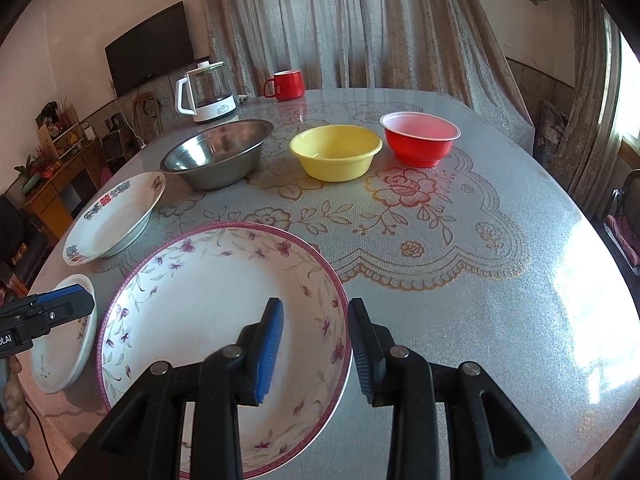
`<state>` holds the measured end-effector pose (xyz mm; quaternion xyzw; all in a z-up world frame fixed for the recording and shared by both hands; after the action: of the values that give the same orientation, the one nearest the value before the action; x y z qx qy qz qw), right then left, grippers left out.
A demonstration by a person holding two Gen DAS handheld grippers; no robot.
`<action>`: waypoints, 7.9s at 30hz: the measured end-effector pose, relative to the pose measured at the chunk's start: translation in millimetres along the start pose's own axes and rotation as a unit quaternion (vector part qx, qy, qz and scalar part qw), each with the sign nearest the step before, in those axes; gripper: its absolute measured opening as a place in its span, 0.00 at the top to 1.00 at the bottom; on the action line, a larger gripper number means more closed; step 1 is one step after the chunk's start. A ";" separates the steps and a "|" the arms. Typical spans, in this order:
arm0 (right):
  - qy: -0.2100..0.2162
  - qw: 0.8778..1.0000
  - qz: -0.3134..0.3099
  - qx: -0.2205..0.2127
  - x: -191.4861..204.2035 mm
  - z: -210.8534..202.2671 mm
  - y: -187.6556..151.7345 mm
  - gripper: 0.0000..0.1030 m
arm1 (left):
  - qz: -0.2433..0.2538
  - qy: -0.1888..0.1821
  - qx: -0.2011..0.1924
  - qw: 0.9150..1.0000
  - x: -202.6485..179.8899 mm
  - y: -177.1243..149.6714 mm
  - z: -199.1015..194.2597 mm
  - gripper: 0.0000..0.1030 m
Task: Organize plates and bowls
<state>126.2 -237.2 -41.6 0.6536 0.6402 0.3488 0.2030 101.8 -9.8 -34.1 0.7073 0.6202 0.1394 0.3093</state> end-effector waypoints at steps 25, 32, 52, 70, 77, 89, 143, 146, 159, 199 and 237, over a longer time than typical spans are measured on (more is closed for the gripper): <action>0.213 0.973 0.002 0.092 149.2 95.2 43.2 0.59 | -0.146 0.087 -0.029 0.985 182.4 47.8 4.4 0.40; 0.212 0.971 0.017 0.109 160.5 124.0 56.4 0.59 | -0.151 0.057 -0.011 0.987 195.1 71.3 25.8 0.35; 0.200 0.968 0.007 0.150 173.7 187.7 65.2 0.59 | -0.132 0.025 0.038 0.990 201.3 107.2 100.2 0.71; 0.188 0.969 -0.024 0.159 173.0 177.5 61.7 0.55 | -0.099 0.035 0.046 0.993 185.8 84.8 81.7 0.75; 0.190 0.972 -0.036 0.134 170.5 158.7 61.0 0.55 | -0.076 0.034 0.029 0.996 175.1 78.8 65.7 0.75; 0.177 0.974 -0.070 0.127 177.7 149.2 48.2 0.64 | -0.059 0.024 0.026 0.998 163.6 64.6 62.3 0.75; 0.068 0.997 -0.007 0.023 23.7 -10.8 -16.5 0.65 | 0.084 -0.090 0.008 0.992 -49.3 -15.2 7.3 0.66; 0.064 0.998 0.001 0.027 15.6 -9.7 -23.6 0.64 | 0.089 -0.086 0.018 0.992 -53.3 -19.5 13.8 0.66; 0.055 0.998 0.002 0.026 8.3 -8.6 -33.9 0.64 | 0.094 -0.057 0.031 0.993 -46.3 -25.2 24.3 0.64; -0.026 0.998 -0.059 0.007 4.2 -16.6 -40.5 0.66 | 0.061 0.007 -0.054 0.997 -9.6 -16.1 -33.1 0.62; 0.287 0.955 -0.080 -0.004 125.4 -49.6 -37.0 0.58 | -0.033 0.096 -0.030 0.994 87.8 -35.6 -32.9 0.62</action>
<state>57.0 -119.9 -10.0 0.4717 0.7202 0.5070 0.0408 71.4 84.8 -47.0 0.6600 0.6659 0.2149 0.2735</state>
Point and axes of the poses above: each gripper's, at about its wrist camera, not at the fingertips, and z roughly the way its jaws point, x to its left, y to its top, the point moved 7 cm from there along z, roughly the way its jaws point, and after that the axes turned 9 degrees about y, right-handed, at the moved point
